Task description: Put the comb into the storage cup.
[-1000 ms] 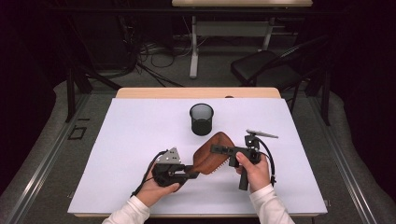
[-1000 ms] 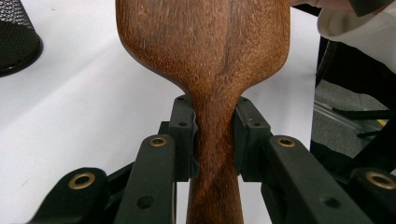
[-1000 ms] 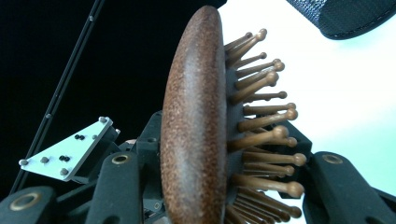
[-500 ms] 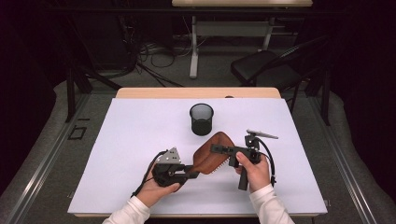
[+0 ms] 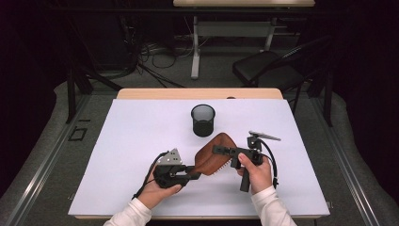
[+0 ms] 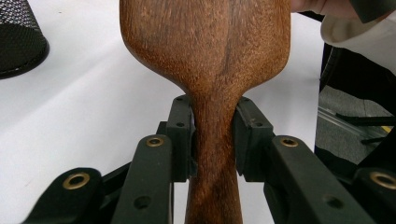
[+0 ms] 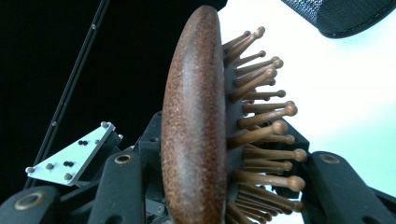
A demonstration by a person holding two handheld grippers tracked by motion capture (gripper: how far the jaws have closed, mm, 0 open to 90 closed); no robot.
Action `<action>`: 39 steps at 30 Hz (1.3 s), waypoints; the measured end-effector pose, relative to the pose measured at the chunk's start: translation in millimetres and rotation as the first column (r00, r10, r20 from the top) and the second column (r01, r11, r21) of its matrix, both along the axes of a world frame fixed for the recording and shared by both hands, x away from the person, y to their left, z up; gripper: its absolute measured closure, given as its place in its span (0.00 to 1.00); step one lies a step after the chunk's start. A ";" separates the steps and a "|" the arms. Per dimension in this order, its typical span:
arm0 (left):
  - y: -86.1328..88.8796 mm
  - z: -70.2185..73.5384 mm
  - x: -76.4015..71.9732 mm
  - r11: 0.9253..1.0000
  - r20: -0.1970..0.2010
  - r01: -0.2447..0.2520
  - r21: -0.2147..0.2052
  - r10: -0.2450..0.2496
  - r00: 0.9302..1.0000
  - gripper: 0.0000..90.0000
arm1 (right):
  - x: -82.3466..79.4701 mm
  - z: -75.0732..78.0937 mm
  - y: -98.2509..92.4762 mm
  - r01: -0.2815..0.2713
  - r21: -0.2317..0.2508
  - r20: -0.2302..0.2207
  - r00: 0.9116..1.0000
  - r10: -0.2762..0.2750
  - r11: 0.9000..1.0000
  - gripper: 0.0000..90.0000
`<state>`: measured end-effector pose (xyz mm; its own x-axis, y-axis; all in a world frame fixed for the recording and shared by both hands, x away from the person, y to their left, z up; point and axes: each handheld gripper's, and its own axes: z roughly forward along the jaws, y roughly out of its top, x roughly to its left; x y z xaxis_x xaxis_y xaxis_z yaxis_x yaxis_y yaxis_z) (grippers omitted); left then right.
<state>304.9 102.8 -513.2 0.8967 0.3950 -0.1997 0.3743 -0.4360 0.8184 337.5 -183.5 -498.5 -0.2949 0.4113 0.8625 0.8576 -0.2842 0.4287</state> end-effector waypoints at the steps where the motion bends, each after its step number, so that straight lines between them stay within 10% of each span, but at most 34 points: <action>1: 0.3 0.0 0.2 1.000 -0.001 0.000 -0.005 0.000 1.000 0.77 | 0.3 -0.3 -0.3 0.000 0.003 -0.001 1.000 0.000 1.000 0.56; 20: 3.8 -2.3 7.8 0.999 -0.045 -0.047 -0.014 0.046 0.998 0.46 | 1.0 -0.7 -6.8 0.020 0.008 0.011 1.000 -0.020 1.000 0.55; 39: 21.6 9.5 16.2 0.995 -0.035 -0.049 -0.086 0.046 0.998 0.45 | 3.7 -2.4 -18.2 0.049 0.007 0.015 0.999 -0.049 0.999 0.55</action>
